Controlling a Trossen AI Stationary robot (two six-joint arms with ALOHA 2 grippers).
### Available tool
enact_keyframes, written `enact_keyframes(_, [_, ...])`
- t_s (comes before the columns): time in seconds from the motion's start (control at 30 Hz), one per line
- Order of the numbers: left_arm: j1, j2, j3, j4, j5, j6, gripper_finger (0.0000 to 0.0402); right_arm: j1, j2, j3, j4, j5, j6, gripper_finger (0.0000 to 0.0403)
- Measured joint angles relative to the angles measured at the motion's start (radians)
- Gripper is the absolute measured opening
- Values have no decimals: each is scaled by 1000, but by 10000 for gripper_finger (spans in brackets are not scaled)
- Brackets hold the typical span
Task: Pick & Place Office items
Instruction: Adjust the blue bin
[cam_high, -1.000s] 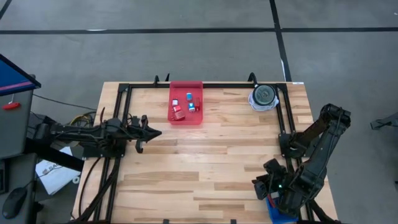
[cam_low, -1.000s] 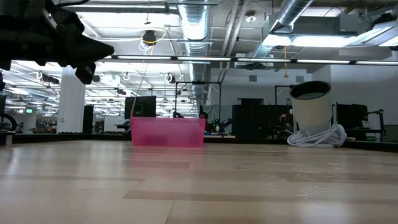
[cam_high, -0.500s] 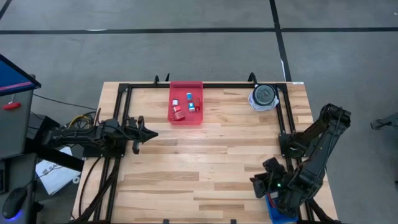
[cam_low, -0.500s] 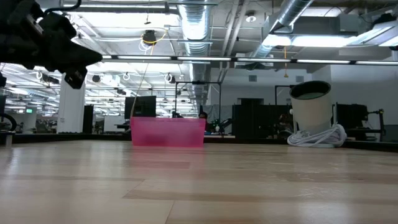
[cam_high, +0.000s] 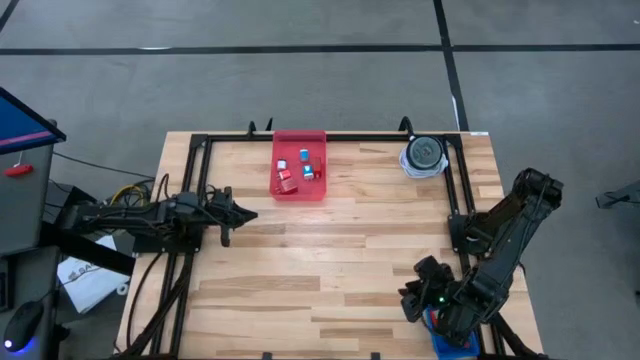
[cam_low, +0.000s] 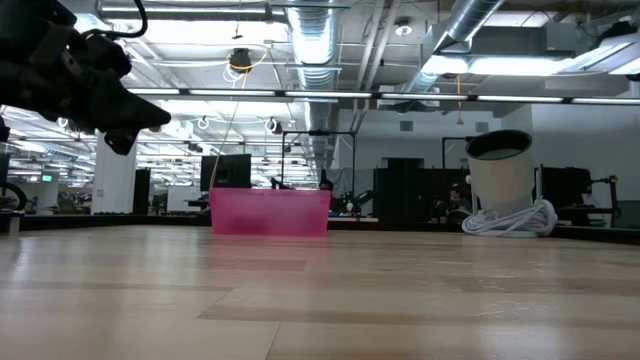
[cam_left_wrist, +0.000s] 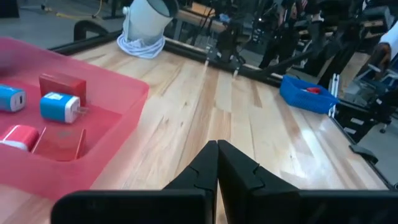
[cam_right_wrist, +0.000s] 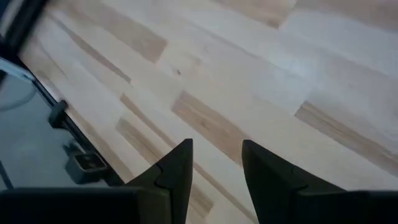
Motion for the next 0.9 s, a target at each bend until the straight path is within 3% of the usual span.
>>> enact_keyframes(0.17, [0,35,0,4,0,-1,2,-10,22,-99,1,-67,61,131])
enact_keyframes(0.27, [0,53,-1,16,-3,-1,2,-20,16,-163,-73,-182,176,125])
enact_keyframes(0.47, [0,73,-1,40,-3,-1,2,-13,12,-275,-32,-409,198,95])
enact_keyframes(0.67, [0,74,-1,41,-3,-1,2,25,12,-351,102,-453,221,59])
enact_keyframes(0.9, [0,74,-1,42,-2,-1,2,91,13,-380,143,-522,238,34])
